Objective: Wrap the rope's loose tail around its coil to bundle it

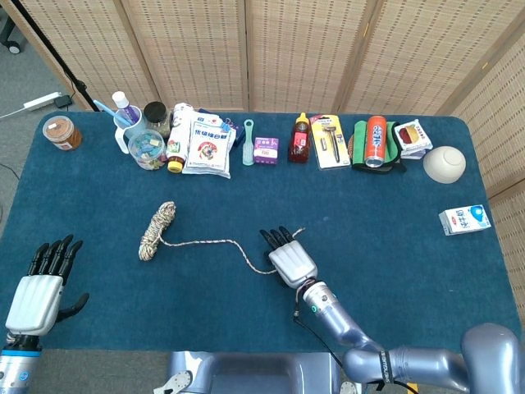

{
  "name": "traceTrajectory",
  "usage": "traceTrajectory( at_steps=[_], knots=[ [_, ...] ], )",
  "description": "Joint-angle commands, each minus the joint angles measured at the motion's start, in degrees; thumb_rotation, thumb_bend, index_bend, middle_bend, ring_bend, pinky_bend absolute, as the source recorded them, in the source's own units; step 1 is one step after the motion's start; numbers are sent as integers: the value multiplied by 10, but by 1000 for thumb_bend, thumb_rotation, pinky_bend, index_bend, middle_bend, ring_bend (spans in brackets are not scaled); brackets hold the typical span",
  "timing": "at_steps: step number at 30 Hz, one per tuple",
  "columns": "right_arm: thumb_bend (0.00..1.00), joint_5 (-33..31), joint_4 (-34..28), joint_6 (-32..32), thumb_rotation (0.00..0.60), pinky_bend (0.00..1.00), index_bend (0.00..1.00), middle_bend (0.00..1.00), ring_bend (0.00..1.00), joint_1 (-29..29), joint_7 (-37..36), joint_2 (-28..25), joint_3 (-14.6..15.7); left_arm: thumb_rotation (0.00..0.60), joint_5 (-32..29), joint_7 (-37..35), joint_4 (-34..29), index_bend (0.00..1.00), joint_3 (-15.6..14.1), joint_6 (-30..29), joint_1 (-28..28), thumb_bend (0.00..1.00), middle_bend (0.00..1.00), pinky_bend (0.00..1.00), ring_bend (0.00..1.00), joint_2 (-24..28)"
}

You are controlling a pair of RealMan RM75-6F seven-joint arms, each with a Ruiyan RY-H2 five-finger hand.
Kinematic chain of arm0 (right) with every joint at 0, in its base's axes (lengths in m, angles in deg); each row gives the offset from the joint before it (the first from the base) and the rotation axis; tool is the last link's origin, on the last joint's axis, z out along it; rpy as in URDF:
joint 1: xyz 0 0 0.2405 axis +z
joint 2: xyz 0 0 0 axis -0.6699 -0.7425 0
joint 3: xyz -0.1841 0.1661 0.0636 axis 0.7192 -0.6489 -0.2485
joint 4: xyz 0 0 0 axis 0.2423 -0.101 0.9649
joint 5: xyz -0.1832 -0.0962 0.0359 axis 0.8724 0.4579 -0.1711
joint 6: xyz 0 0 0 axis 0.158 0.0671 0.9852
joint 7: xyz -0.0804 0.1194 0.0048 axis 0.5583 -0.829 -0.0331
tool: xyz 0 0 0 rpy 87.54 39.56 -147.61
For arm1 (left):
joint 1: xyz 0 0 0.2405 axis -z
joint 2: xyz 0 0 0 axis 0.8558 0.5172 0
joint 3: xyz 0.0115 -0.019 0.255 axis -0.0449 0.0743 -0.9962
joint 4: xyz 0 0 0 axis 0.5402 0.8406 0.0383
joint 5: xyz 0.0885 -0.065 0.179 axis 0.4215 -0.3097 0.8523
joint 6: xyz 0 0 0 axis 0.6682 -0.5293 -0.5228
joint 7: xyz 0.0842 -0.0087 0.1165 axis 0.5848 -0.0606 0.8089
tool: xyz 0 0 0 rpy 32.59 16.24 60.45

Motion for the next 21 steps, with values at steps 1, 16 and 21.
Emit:
traceTrajectory(
  at_steps=[1, 16, 21],
  knots=[
    [384, -9, 3, 3, 600, 0, 448, 0, 0, 4, 2, 6, 2, 600, 0, 1, 0, 0, -1, 0, 0, 217, 0, 0, 0, 0],
    [420, -37, 29, 8, 600, 0, 450, 0, 0, 20, 2, 26, 13, 600, -6, -4, 0, 0, 1, 1, 3, 217, 0, 0, 0, 3],
    [421, -37, 33, 9, 600, 0, 469, 0, 0, 22, -7, 27, 14, 600, -8, -6, 0, 0, 1, 1, 3, 217, 0, 0, 0, 4]
  ],
)
